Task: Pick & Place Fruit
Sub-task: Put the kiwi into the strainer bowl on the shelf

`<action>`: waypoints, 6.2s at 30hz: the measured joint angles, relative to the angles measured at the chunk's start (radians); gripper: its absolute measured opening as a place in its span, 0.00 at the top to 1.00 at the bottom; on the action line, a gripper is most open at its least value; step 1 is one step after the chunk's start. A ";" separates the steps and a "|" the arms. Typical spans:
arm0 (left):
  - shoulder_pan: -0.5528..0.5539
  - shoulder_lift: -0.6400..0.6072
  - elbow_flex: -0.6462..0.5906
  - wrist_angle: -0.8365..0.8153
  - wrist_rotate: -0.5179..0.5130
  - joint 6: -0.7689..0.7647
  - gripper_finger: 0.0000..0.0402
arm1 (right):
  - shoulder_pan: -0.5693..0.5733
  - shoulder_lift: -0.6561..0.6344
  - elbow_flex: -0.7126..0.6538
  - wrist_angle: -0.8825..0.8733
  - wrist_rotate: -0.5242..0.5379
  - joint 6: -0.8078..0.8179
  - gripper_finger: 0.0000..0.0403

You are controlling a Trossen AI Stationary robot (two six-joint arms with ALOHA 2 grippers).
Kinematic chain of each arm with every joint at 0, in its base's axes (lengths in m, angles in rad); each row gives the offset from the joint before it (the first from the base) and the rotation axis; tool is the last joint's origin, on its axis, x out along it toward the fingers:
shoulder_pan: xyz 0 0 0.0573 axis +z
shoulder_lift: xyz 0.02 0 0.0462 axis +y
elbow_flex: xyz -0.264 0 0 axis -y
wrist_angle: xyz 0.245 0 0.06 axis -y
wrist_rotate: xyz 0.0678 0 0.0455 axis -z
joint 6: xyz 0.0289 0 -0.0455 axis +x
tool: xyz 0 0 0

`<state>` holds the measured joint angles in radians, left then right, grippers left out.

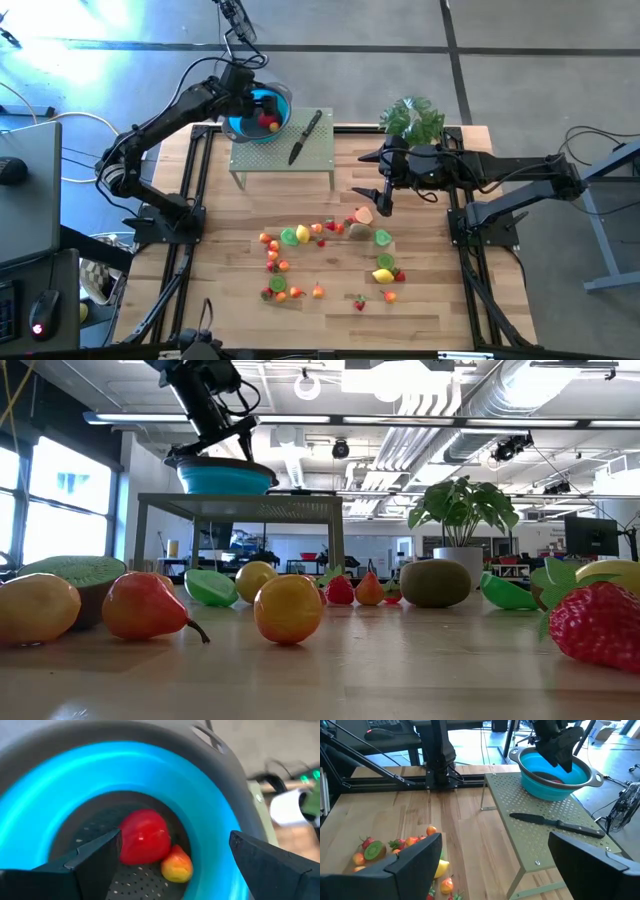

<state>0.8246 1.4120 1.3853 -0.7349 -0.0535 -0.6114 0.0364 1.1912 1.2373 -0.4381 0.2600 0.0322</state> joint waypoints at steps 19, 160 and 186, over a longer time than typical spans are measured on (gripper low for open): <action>-0.129 -0.249 0.003 0.039 0.020 0.047 0.36 | 0.000 0.000 0.000 0.017 0.000 0.000 0.11; -1.100 -0.688 -0.566 0.628 -0.404 0.366 0.38 | 0.106 0.306 -0.039 -0.377 -0.150 0.293 0.26; -1.100 -0.688 -0.566 0.628 -0.404 0.367 0.38 | 0.061 0.306 -0.300 -0.051 -0.260 0.279 0.26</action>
<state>-0.2754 0.7242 0.8188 -0.1074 -0.4576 -0.2447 0.0978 1.4967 0.9371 -0.4893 -0.0003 0.3107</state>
